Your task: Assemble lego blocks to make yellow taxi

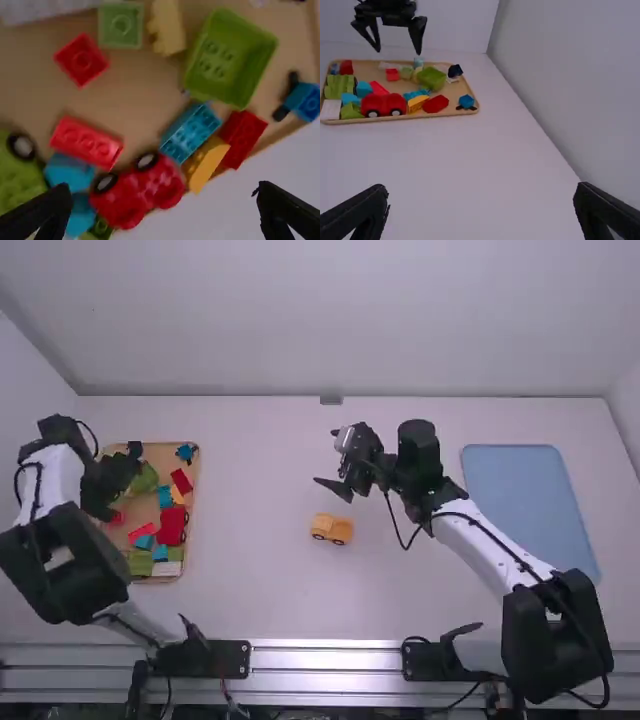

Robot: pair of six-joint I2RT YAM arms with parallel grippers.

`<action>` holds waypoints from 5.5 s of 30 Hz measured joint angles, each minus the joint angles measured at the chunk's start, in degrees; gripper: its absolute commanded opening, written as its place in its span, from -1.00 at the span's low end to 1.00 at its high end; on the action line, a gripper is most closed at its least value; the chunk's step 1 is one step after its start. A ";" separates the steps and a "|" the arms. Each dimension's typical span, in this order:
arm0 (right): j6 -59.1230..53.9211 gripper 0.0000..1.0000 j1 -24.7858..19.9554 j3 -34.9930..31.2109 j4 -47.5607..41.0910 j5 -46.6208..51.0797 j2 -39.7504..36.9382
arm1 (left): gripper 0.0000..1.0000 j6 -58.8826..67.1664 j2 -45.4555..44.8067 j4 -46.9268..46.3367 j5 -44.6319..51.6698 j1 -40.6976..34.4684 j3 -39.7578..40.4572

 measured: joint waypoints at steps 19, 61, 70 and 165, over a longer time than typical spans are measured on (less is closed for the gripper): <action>-1.51 0.98 1.49 14.29 -10.27 -8.98 8.96 | 0.91 -1.55 -4.85 -14.36 -7.69 0.22 11.87; -3.17 0.98 3.21 18.23 -12.96 -7.74 13.73 | 0.14 -8.41 31.78 -10.16 -12.33 -0.63 35.30; -3.13 0.98 3.17 18.23 -14.03 -6.16 13.73 | 0.07 -10.99 31.78 -6.38 -12.31 -2.10 29.55; -5.16 0.98 3.10 18.23 -15.54 -4.48 13.73 | -0.21 -5.20 31.78 -15.52 -10.58 -2.86 29.51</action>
